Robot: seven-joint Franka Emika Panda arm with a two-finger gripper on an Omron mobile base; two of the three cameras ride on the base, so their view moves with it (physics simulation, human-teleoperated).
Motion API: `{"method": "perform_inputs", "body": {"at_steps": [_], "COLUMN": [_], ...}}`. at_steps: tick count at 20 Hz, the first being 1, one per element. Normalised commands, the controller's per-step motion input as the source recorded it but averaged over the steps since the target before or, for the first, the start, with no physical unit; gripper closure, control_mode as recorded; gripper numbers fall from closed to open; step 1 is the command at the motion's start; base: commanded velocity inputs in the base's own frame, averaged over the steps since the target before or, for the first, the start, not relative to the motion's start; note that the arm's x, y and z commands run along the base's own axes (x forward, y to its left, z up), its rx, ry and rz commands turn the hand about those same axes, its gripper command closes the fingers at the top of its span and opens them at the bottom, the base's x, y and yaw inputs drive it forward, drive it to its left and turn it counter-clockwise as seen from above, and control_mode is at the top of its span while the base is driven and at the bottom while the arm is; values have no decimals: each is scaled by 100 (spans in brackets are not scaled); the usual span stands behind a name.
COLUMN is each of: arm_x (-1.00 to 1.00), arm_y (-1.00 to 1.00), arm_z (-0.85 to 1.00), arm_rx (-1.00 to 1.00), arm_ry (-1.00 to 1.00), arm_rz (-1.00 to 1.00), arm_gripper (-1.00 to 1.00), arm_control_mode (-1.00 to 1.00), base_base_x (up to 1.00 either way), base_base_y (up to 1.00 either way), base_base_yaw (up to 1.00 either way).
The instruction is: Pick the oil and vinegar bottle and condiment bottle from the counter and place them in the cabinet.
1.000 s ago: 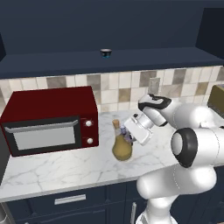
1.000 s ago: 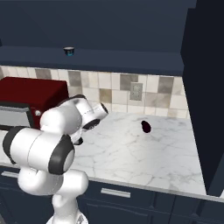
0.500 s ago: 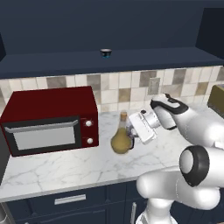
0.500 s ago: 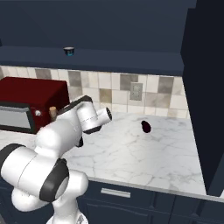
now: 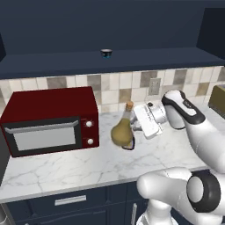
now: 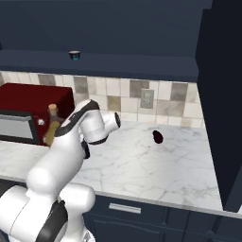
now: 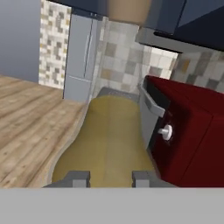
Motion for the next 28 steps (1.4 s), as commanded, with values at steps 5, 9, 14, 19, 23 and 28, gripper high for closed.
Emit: {"method": "perform_inputs", "body": {"at_steps": [5, 9, 14, 19, 23, 28], "arm_x": [-46, -45, -20, -3, 0, 0], "arm_y": [0, 0, 0, -2, 0, -3], "arm_z": [10, 0, 0, 0, 0, 16], "arm_rx": [-6, -10, -8, -7, -17, -14], "arm_ry": [3, 8, 13, 18, 18, 10], "arm_rz": [-4, -16, -35, -48, -49, -43], "arm_gripper": [100, 100, 100, 100, 100, 100], "arm_control_mode": [-100, -100, -100, -100, -100, -100], "base_base_x": [0, 0, 0, 0, 0, 0], "base_base_y": [0, 0, 0, 0, 0, 0], "base_base_yaw": [0, 0, 0, 0, 0, 0]}}
